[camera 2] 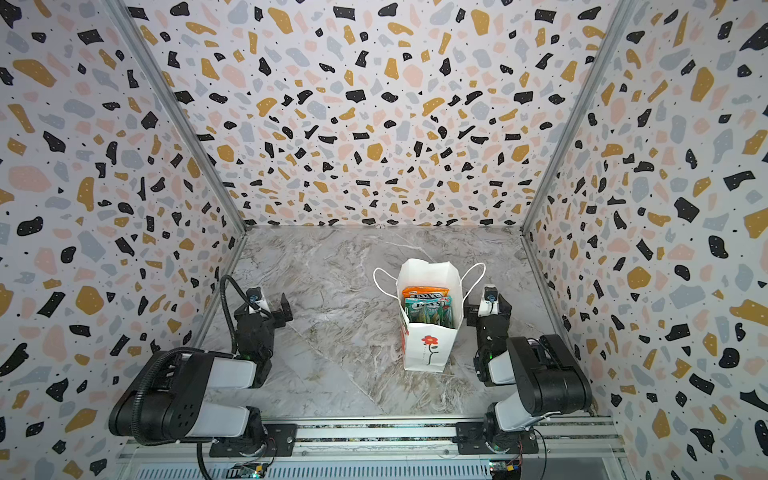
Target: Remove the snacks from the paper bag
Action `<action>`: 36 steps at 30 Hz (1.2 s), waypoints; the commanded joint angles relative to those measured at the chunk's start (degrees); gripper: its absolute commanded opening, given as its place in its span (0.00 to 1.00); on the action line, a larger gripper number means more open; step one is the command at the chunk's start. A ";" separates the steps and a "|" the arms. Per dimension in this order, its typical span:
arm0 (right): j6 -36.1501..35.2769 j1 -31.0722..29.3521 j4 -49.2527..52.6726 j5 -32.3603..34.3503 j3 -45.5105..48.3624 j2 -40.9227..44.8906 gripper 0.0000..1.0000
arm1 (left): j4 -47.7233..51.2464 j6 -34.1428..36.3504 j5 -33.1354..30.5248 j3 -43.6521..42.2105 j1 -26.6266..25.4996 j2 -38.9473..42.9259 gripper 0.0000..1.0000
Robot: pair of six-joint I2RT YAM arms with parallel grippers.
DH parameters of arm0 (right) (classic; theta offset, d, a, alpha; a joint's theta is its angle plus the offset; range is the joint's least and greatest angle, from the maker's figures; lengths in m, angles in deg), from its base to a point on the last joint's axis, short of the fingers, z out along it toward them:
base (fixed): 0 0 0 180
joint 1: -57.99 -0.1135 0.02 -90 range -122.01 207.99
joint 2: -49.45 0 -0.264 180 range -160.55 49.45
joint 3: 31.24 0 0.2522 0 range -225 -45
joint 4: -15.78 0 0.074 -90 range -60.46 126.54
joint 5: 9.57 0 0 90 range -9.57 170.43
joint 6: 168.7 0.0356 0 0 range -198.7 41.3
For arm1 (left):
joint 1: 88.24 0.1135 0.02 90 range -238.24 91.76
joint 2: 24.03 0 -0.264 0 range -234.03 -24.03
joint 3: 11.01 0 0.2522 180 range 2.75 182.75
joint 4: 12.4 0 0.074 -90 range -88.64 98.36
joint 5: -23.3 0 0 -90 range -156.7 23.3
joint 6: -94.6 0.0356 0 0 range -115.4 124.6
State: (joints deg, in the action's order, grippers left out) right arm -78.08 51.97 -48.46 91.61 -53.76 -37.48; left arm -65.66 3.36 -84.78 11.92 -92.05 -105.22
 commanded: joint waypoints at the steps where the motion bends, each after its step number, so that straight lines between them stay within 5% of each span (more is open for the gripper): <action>1: -0.23 -0.26 -0.79 0.49 -1.00 0.14 0.99 | -2.32 -0.26 -0.42 0.85 0.28 0.24 1.00; 21: -0.13 -0.29 -2.07 1.35 -0.27 0.56 0.99 | -2.24 -0.34 -0.49 0.87 0.30 0.40 1.00; 27: 0.82 0.26 -1.62 1.28 1.08 3.81 0.99 | 7.55 -2.35 -4.52 3.57 0.23 5.98 1.00; 32: 1.02 -0.49 5.93 4.80 0.84 11.10 0.99 | 27.55 -11.35 -7.59 10.92 0.17 13.14 1.00; 36: 7.24 -0.71 22.41 8.41 -2.07 20.30 0.99 | 40.85 -22.38 1.62 18.44 0.08 17.61 1.00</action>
State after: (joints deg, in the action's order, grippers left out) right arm -75.79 51.54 -38.69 96.44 -53.28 -21.68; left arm -35.67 -9.53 -88.00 25.97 -92.05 -90.16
